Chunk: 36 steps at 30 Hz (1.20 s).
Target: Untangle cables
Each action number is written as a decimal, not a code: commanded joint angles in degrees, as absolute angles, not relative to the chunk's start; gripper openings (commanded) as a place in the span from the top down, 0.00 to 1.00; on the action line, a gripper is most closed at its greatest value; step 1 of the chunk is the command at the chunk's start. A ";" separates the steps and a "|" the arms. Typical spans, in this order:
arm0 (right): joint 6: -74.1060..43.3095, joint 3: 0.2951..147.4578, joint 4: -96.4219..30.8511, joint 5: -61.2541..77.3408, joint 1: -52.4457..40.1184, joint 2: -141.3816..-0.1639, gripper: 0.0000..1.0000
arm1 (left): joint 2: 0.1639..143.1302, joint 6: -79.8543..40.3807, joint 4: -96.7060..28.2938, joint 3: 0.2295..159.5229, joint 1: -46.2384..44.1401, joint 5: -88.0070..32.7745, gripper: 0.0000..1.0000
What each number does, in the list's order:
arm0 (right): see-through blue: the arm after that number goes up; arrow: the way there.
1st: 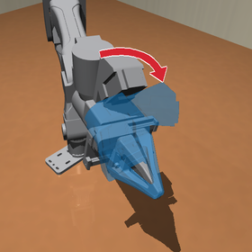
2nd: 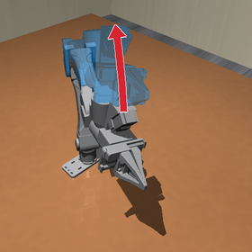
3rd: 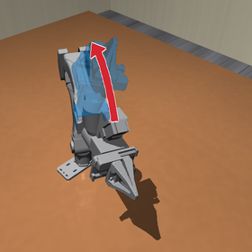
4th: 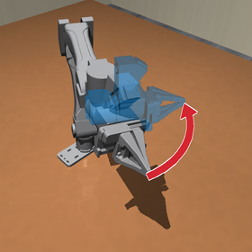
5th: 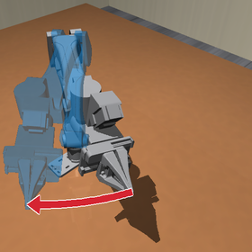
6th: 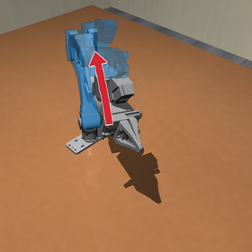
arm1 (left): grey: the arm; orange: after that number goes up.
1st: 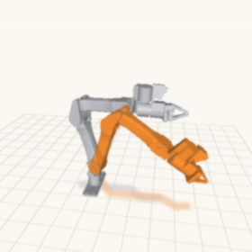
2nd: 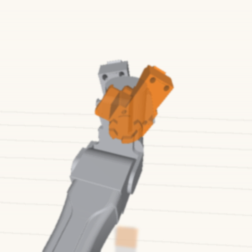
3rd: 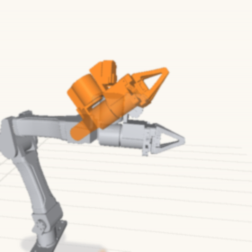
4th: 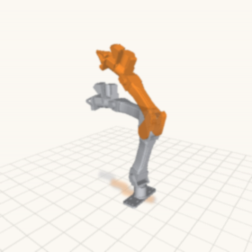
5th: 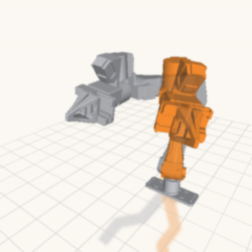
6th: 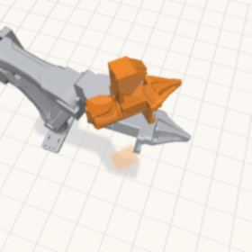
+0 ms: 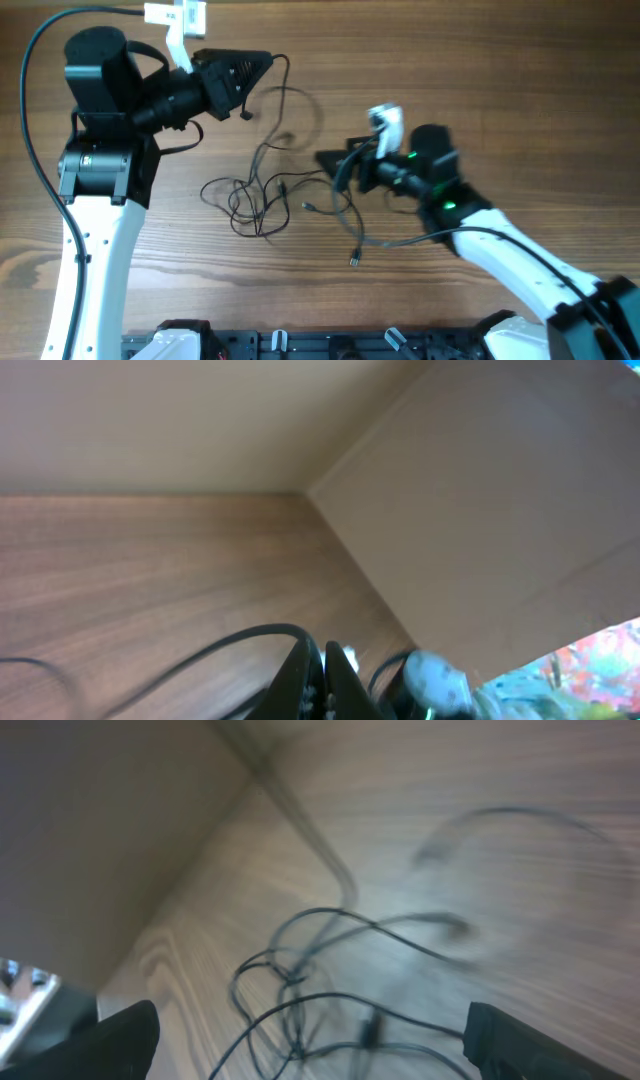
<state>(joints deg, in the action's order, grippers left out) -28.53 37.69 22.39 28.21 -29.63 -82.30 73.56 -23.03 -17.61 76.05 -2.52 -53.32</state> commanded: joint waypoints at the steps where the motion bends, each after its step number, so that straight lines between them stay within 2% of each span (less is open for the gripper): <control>1: -25.54 37.78 29.17 16.43 -37.23 -89.73 0.00 | 72.53 -26.04 -14.46 76.51 -2.61 -54.54 0.96; 3: -25.87 37.80 36.29 8.78 -41.32 -95.50 0.00 | 72.38 -28.69 -11.53 76.51 -2.61 -54.46 0.96; 5: -31.99 38.35 42.02 2.52 -43.44 -101.23 0.00 | 71.94 -29.28 -9.56 76.51 -2.61 -54.43 0.96; 9: -46.94 43.86 45.06 7.64 -43.94 -109.54 0.00 | 70.78 -29.23 -7.03 76.51 -2.61 -54.41 0.96; 11: -46.52 48.07 45.54 12.29 -44.10 -111.72 0.00 | 70.48 -29.21 -6.50 76.51 -2.61 -54.39 0.96; 14: -45.76 53.39 42.78 12.29 -45.52 -112.86 0.00 | 70.39 -29.17 -6.35 76.51 -2.61 -53.80 0.96; 16: -39.79 56.47 38.83 11.42 -47.31 -113.84 0.00 | 70.39 -29.17 -6.35 76.51 -2.61 -52.47 0.96; 18: -36.32 59.44 26.79 2.39 -49.36 -115.09 0.08 | 70.37 -29.19 -5.69 76.51 -2.31 -51.81 0.96; 20: -38.22 59.57 21.06 -4.14 -49.84 -115.55 0.27 | 70.28 -29.23 -5.54 76.51 -1.52 -51.86 0.96; 21: -40.47 59.57 17.50 -7.94 -49.80 -115.74 0.40 | 70.13 -29.26 -5.58 76.51 -0.69 -51.90 0.96; 23: -42.17 59.59 13.32 -12.82 -48.95 -115.72 0.48 | 69.63 -29.50 -5.65 76.51 0.62 -52.05 0.96; 28: -41.95 59.61 0.73 -19.55 -42.61 -113.45 0.50 | 65.84 -29.45 -6.59 76.51 7.09 -52.05 0.96; 31: -41.60 59.61 -6.70 -19.99 -36.56 -108.97 0.40 | 62.85 -29.41 -8.34 76.51 13.15 -52.01 0.96; 36: -35.83 59.61 -14.50 -19.09 -24.21 -102.00 0.36 | 59.75 -29.47 -12.21 76.51 27.64 -51.77 0.96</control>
<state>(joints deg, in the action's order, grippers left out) -39.20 60.14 -11.73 -17.19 -30.37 -106.02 61.95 -29.26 -10.79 76.03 19.40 -52.51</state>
